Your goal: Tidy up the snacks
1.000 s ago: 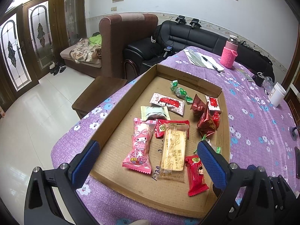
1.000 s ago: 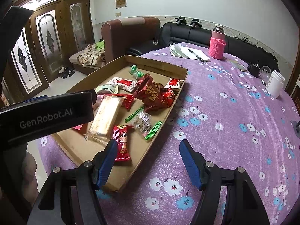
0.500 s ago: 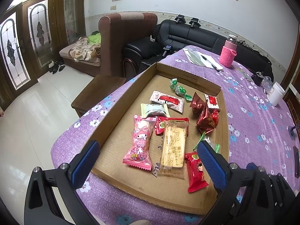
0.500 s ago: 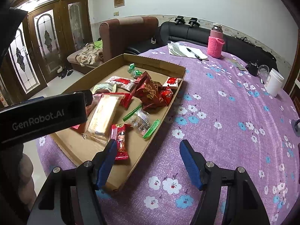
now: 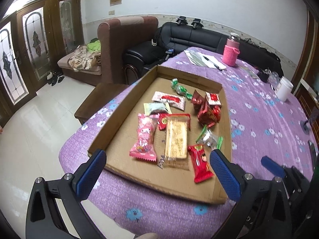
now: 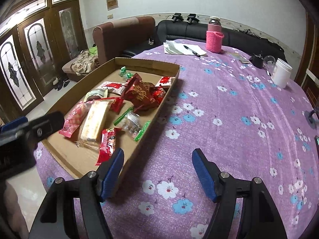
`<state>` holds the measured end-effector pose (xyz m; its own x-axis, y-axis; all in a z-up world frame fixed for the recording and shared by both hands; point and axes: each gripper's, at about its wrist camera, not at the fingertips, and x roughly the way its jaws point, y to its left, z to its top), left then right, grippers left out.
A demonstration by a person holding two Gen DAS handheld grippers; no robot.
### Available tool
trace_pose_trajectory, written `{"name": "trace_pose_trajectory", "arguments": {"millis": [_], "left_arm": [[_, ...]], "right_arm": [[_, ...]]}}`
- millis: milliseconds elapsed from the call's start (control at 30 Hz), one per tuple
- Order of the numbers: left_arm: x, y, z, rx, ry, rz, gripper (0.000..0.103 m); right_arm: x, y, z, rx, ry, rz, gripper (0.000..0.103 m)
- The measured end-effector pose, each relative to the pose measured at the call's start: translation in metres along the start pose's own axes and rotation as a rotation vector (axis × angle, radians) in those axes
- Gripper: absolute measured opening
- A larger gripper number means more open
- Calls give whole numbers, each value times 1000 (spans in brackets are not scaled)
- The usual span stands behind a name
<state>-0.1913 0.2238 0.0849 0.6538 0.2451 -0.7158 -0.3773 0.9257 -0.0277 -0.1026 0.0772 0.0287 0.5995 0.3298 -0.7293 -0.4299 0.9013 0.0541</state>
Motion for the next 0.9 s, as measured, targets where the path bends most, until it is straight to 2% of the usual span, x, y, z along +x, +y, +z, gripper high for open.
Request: {"name": "trace_pose_trajectory", "arguments": {"millis": [400, 700, 900], "left_arm": [[-11, 3, -18, -3, 13, 61, 103], [-11, 7, -25, 25, 37, 96, 103], [-9, -1, -28, 46, 52, 126, 103]], "right_arm": [[-16, -5, -9, 0, -24, -15, 78], [-19, -4, -19, -47, -29, -29, 78], [-25, -22, -24, -14, -52, -35, 79]]}}
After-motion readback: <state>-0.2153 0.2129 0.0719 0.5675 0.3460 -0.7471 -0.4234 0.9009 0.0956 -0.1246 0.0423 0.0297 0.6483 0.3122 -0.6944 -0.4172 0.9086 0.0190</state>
